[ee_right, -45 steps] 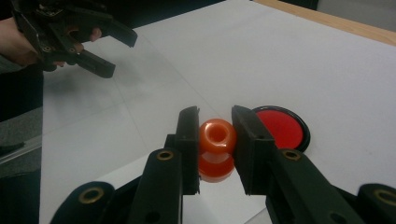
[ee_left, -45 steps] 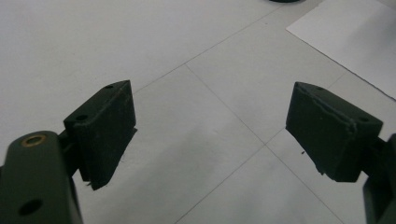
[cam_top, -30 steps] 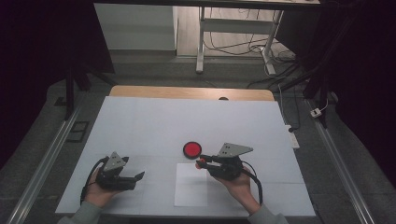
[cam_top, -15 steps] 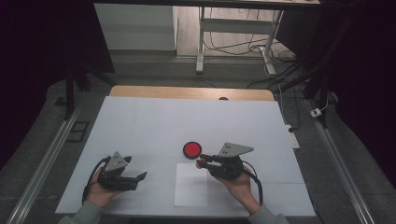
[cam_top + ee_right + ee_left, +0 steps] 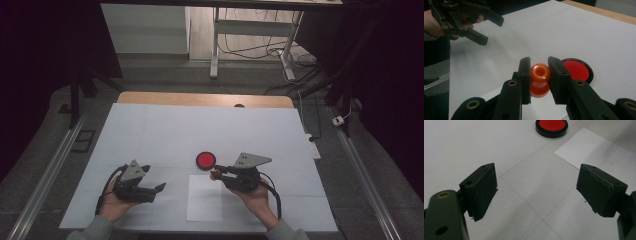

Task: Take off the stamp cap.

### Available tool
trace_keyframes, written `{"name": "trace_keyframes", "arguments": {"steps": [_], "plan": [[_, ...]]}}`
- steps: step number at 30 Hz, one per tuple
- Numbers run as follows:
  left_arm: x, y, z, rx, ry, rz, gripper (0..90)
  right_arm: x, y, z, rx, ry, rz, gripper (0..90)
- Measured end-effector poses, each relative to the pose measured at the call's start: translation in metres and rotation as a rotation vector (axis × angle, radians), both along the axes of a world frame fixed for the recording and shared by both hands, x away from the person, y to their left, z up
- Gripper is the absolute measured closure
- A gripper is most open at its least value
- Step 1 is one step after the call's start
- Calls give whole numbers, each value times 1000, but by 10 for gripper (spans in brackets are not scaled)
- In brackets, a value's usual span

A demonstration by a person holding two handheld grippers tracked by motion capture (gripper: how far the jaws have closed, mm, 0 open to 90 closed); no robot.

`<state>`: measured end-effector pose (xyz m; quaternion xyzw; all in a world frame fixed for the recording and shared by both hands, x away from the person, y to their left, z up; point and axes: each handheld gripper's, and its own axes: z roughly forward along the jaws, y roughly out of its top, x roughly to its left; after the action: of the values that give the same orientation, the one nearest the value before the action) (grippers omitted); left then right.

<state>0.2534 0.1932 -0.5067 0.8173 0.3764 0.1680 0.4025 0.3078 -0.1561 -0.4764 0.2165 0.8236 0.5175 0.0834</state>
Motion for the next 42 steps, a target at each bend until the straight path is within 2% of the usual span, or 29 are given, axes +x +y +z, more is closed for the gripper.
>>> {"name": "trace_keyframes", "arguments": {"steps": [16, 36, 42], "plan": [[7, -18, 4, 12, -8, -45, 175, -1, 0, 2, 5, -5, -3, 721], [24, -63, 12, 15, -25, -142, 180, -1, 0, 2, 4, -10, -4, 721], [27, -72, 12, 14, -21, -160, 181, -2, 0, 5, 8, -26, -4, 721]]}}
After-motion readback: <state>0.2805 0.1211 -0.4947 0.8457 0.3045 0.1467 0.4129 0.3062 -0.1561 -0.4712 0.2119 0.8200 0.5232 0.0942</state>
